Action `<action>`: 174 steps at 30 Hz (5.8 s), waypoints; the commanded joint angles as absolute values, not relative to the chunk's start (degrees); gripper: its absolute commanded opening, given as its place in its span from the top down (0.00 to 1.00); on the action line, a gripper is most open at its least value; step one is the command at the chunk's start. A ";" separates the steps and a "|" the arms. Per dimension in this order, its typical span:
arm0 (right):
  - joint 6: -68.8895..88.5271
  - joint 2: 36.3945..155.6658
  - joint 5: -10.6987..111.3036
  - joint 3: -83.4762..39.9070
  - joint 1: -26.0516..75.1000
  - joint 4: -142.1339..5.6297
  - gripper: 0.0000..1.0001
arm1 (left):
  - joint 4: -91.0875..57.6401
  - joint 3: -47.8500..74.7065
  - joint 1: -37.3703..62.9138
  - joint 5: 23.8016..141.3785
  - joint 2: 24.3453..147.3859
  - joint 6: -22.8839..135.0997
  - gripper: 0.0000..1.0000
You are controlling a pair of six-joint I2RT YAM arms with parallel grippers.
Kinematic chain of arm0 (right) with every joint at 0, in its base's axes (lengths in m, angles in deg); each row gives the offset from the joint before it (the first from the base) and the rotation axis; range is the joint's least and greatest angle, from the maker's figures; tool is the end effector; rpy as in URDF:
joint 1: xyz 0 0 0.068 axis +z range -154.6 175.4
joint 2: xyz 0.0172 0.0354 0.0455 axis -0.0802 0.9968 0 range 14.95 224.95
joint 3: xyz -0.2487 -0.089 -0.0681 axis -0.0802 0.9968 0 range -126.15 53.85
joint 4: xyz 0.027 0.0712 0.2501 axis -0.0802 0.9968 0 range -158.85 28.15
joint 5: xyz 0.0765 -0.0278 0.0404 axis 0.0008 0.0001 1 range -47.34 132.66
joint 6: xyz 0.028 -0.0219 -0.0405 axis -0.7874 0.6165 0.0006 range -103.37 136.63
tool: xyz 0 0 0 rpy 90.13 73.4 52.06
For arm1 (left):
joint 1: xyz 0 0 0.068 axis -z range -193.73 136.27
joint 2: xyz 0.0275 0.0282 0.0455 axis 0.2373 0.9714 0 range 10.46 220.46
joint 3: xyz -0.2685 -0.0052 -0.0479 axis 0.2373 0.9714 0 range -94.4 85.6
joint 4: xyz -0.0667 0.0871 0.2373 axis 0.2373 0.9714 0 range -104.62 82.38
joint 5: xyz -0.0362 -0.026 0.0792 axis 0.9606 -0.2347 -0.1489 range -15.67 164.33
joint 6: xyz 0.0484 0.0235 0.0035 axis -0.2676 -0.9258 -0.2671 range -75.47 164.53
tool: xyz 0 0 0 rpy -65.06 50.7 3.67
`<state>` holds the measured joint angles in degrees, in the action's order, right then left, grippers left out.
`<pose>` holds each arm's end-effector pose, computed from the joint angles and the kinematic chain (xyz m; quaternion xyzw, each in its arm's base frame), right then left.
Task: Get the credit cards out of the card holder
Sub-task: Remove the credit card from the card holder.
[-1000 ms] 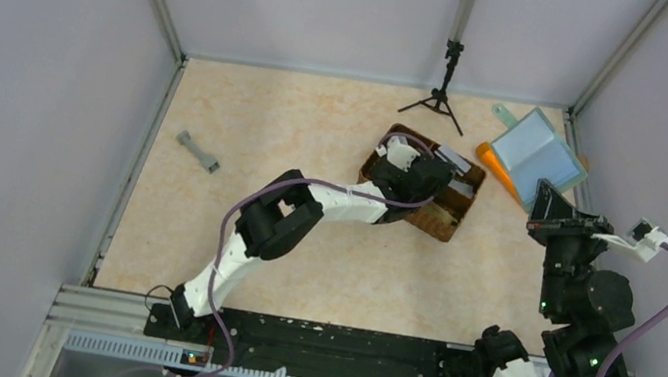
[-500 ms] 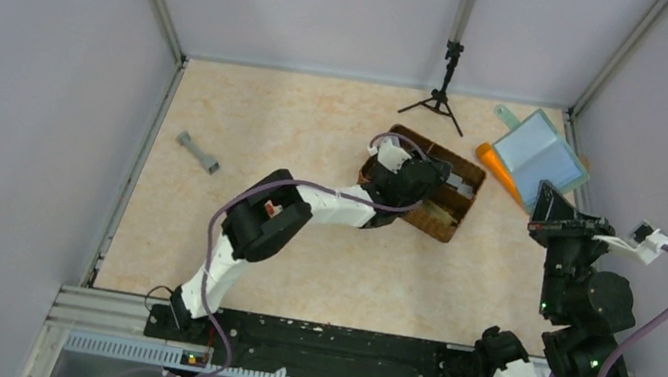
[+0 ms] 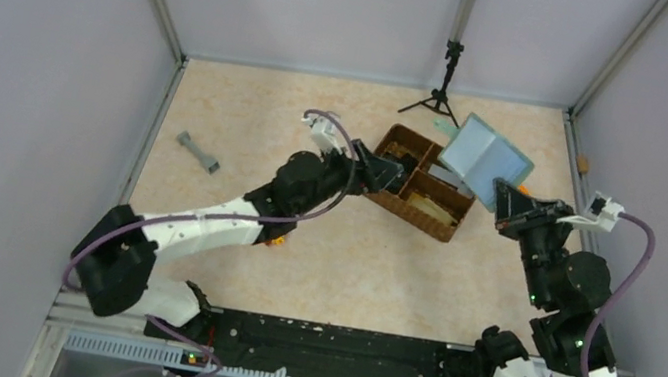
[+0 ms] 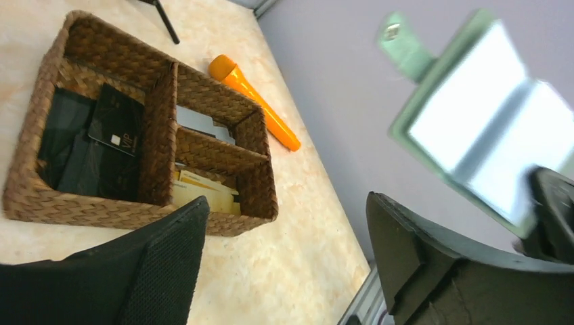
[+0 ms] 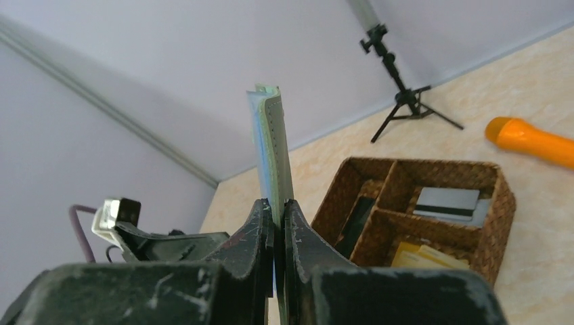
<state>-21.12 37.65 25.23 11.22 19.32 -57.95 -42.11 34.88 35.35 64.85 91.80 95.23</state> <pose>0.0892 0.0281 0.3722 0.1917 0.6232 0.3009 0.6959 0.2211 -0.2459 0.2953 -0.0671 0.7228 -0.4854 0.4873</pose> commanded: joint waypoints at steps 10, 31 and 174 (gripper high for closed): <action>-31.59 42.10 60.90 23.96 18.96 -77.44 1.00 | -52.57 55.17 25.48 100.19 68.13 83.82 0.01; -40.28 49.70 71.93 32.85 18.95 -95.39 1.00 | -45.39 57.59 23.66 95.06 70.20 85.53 0.01; -21.78 70.45 50.63 14.04 36.53 -64.63 1.00 | -13.69 37.82 38.21 72.04 82.47 75.65 0.64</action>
<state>-23.49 72.53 50.04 16.97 35.43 -65.34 -9.56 35.29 39.37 73.92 87.54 75.05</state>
